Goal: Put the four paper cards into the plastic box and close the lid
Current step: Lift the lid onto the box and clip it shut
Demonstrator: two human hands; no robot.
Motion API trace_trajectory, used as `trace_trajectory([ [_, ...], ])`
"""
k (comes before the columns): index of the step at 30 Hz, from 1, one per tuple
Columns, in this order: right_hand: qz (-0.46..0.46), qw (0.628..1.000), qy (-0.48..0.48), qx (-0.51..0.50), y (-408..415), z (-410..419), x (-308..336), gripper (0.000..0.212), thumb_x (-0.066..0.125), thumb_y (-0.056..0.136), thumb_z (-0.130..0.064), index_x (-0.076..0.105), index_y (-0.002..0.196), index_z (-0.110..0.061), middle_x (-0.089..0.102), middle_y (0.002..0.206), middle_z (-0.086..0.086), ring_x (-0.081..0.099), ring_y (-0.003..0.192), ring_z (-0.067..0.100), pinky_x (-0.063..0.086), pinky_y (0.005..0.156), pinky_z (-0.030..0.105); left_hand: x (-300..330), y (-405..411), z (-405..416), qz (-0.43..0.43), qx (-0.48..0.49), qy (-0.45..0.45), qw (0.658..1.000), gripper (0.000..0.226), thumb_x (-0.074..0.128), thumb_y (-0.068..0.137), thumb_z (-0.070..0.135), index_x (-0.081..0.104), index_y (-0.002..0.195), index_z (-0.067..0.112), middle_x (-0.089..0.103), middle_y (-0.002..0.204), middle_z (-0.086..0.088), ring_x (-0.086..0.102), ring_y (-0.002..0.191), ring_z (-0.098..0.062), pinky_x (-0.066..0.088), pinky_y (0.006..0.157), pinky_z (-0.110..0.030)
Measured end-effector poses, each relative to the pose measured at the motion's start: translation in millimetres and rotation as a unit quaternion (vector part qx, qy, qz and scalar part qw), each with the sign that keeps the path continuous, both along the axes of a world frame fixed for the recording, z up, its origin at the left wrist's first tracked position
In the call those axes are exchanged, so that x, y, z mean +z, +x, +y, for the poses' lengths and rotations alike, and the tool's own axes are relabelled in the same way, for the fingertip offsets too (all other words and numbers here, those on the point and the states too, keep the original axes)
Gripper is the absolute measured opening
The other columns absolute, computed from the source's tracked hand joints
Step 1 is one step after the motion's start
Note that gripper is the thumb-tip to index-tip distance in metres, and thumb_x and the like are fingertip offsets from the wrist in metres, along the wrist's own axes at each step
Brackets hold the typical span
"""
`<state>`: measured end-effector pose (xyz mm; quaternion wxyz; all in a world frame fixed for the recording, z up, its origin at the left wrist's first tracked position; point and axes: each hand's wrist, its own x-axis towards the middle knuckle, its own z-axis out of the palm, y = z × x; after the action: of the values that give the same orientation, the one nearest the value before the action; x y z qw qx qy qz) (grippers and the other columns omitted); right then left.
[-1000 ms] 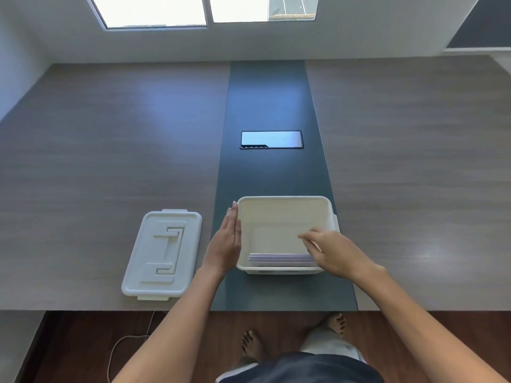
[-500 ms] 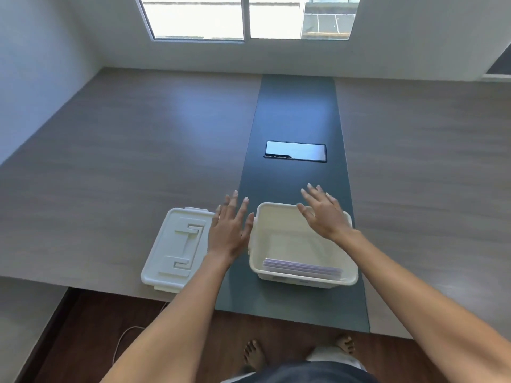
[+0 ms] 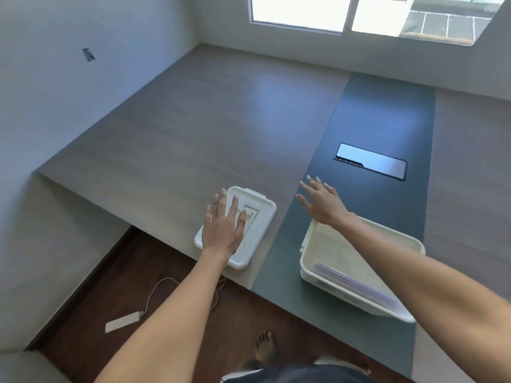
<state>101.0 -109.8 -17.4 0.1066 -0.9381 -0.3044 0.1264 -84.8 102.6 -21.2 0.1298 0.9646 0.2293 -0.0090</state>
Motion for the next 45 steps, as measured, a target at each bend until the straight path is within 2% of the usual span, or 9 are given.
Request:
trace_trajectory([
  [8,0.055,0.994,-0.042,0.085,-7.5,89.5,-23.7,0.057,0.033,0.104,-0.043,0.026,0.155,-0.018,0.018,0.165,0.01,0.018,0.152,0.028,0.015,0.121,0.044,-28.7,-53.6,35.4,0.029,0.211,-0.123,0.969,0.066,0.02,0.104,0.047,0.011,0.158,0.009,0.011,0.167,-0.011,0.006,0.155,-0.026,0.009,0.124,-0.042],
  [13,0.135,0.983,-0.084,0.094,3.6,127.6,-37.0,0.065,0.036,0.102,-0.045,0.015,0.158,-0.018,0.014,0.165,0.009,0.024,0.149,0.032,0.023,0.118,0.048,-46.8,-56.4,37.0,0.028,0.271,-0.199,0.941,0.048,0.033,0.103,0.035,0.043,0.138,0.004,0.044,0.141,-0.013,0.055,0.119,-0.037,0.045,0.095,-0.043],
  [21,0.197,0.973,-0.092,0.076,11.7,142.0,-67.1,0.073,0.044,0.099,-0.046,0.012,0.157,-0.017,0.02,0.163,0.012,0.02,0.148,0.035,0.024,0.118,0.051,-63.7,-45.4,19.1,-0.013,0.396,-0.341,0.852,0.022,0.045,0.095,0.015,0.052,0.106,-0.003,0.039,0.125,-0.015,0.051,0.098,-0.031,0.033,0.087,-0.027],
  [24,0.194,0.978,-0.063,0.038,7.4,144.5,-71.0,0.071,0.045,0.099,-0.046,0.018,0.157,-0.017,0.021,0.162,0.01,0.019,0.148,0.035,0.025,0.118,0.05,-59.5,-36.3,20.4,-0.054,0.464,-0.373,0.801,0.023,0.046,0.094,0.015,0.055,0.104,-0.003,0.038,0.124,-0.014,0.048,0.086,-0.027,0.037,0.084,-0.029],
  [30,0.243,0.968,0.01,-0.06,8.3,145.0,-68.4,0.068,0.046,0.097,-0.046,0.03,0.153,-0.01,0.028,0.157,0.013,0.03,0.143,0.036,0.032,0.114,0.047,-49.7,-20.7,24.9,-0.12,0.586,-0.482,0.64,0.037,0.055,0.086,0.025,0.06,0.109,-0.004,0.043,0.127,-0.01,0.051,0.072,-0.018,0.04,0.062,-0.029],
  [33,0.256,0.962,0.048,-0.077,16.4,141.9,-61.1,0.04,0.054,0.093,-0.036,0.057,0.124,-0.01,0.045,0.14,0.017,0.053,0.118,0.035,0.044,0.088,0.036,-41.3,-17.9,32.5,-0.139,0.601,-0.517,0.593,0.027,0.058,0.084,0.023,0.058,0.101,0.002,0.049,0.12,-0.01,0.051,0.068,-0.018,0.035,0.05,-0.027],
  [37,0.259,0.954,0.108,-0.107,28.6,131.0,-42.0,0.022,0.06,0.087,-0.029,0.061,0.096,-0.009,0.052,0.124,0.016,0.055,0.091,0.026,0.044,0.072,0.032,-29.1,-6.9,35.1,-0.166,0.582,-0.53,0.594,0.028,0.06,0.075,0.027,0.065,0.095,0.008,0.06,0.122,-0.01,0.056,0.073,-0.02,0.038,0.054,-0.029],
  [40,0.261,0.945,0.15,-0.127,39.9,121.3,-18.9,0.03,0.063,0.087,-0.025,0.068,0.105,-0.001,0.058,0.122,0.018,0.061,0.094,0.029,0.05,0.077,0.036,-14.3,8.8,37.3,-0.184,0.549,-0.547,0.604,0.041,0.061,0.072,0.027,0.066,0.109,0.01,0.057,0.126,-0.008,0.06,0.084,-0.022,0.04,0.053,-0.029],
  [45,0.256,0.93,0.208,-0.162,55.3,96.2,19.2,0.034,0.065,0.089,-0.028,0.07,0.109,-0.002,0.063,0.117,0.017,0.064,0.105,0.033,0.052,0.084,0.036,4.5,43.1,46.3,-0.214,0.504,-0.551,0.63,0.045,0.059,0.06,0.029,0.069,0.101,0.014,0.06,0.124,-0.01,0.068,0.097,-0.031,0.05,0.057,-0.032],
])
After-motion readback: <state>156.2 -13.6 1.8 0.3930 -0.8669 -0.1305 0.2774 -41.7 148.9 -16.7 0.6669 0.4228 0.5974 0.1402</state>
